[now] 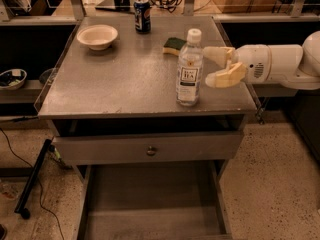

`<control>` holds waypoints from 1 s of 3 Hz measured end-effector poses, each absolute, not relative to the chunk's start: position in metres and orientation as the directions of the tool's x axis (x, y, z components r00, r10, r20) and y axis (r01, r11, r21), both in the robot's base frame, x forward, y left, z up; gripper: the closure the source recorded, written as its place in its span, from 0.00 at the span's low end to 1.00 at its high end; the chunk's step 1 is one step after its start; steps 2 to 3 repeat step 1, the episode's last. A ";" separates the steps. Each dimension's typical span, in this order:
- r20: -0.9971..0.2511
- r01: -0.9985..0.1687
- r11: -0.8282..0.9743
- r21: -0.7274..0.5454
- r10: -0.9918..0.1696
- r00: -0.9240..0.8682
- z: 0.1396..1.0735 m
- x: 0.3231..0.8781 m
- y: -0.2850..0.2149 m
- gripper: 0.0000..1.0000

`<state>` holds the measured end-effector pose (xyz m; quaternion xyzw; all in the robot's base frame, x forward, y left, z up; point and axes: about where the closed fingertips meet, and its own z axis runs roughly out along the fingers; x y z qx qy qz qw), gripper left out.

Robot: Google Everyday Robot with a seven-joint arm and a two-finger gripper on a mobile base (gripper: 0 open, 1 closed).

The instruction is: Pick blue plastic bottle from middle drawer and place on counter

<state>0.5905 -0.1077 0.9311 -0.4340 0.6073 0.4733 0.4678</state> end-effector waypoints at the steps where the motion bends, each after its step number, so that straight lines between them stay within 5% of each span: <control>1: -0.979 -0.970 0.175 0.169 -0.084 -0.186 0.931 0.590 -0.108 0.00; 3: -0.979 -0.970 0.175 0.169 -0.084 -0.186 0.931 0.590 -0.108 0.00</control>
Offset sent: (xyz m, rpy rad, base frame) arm 0.0000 0.0000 0.0000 0.0000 0.0000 0.0000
